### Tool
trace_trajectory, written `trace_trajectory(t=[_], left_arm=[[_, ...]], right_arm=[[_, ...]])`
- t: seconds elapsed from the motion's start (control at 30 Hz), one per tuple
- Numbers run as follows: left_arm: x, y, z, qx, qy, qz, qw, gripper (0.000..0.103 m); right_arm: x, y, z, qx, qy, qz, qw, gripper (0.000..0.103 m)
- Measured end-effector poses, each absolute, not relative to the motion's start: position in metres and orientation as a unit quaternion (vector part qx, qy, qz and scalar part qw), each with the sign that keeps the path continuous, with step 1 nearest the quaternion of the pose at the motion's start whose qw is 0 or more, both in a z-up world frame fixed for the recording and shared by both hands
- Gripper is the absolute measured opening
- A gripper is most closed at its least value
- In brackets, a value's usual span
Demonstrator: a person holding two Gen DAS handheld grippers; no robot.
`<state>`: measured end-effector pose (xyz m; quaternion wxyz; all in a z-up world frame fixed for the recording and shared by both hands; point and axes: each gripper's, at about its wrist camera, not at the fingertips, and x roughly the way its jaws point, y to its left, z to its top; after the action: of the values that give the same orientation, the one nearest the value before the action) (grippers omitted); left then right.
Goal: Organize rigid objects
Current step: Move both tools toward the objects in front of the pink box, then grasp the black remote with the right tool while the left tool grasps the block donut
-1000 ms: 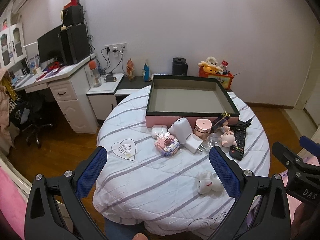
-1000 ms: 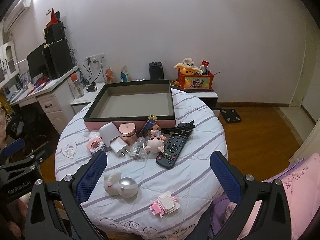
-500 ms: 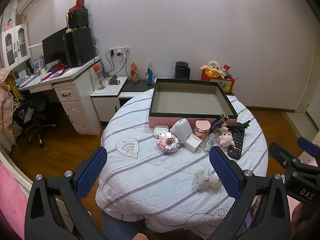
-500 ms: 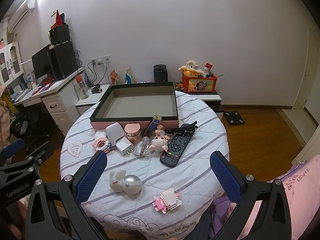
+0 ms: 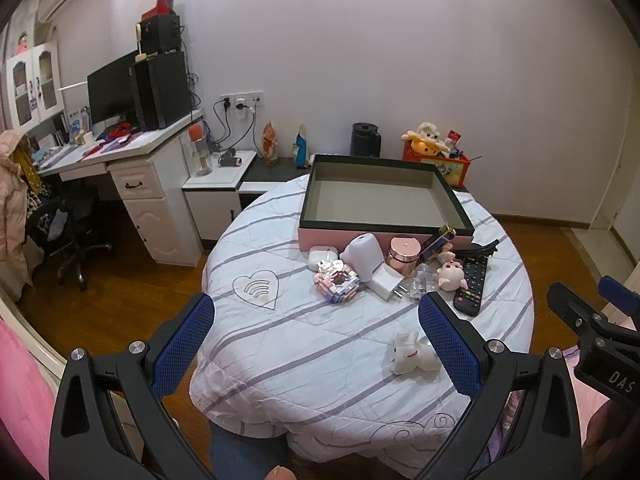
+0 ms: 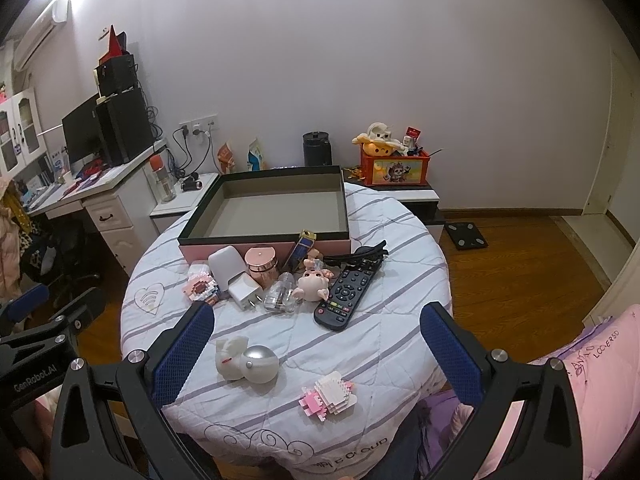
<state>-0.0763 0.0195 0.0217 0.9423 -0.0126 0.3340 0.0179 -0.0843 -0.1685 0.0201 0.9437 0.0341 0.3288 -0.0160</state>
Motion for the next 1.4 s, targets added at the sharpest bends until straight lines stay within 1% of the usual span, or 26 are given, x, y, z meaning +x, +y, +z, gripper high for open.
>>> trace_trajectory(t=[0.3,0.43,0.7,0.87,1.17,1.4], left_arm=[[-0.059,0.027,0.004,-0.014,0.352,0.022,0.936,0.103],[-0.038,0.030,-0.017,-0.013,0.372,0.018,0.928,0.103],[0.021,0.030,-0.079,0.002,0.427,0.009,0.904,0.103],[0.056,0.027,-0.110,-0.008,0.455,-0.003,0.890,0.103],[0.085,0.020,-0.136,-0.008,0.476,-0.007,0.879,0.103],[0.096,0.018,-0.146,0.000,0.480,0.004,0.877,0.103]], right_arm=[[-0.076,-0.178,0.011,0.040,0.338,-0.023,0.940,0.103],[-0.062,-0.189,0.000,0.045,0.354,-0.030,0.934,0.103],[-0.021,-0.204,-0.040,0.050,0.402,-0.042,0.913,0.103],[0.003,-0.210,-0.061,0.052,0.425,-0.048,0.902,0.103],[0.036,-0.218,-0.089,0.056,0.455,-0.054,0.887,0.103],[0.053,-0.220,-0.106,0.052,0.473,-0.054,0.878,0.103]])
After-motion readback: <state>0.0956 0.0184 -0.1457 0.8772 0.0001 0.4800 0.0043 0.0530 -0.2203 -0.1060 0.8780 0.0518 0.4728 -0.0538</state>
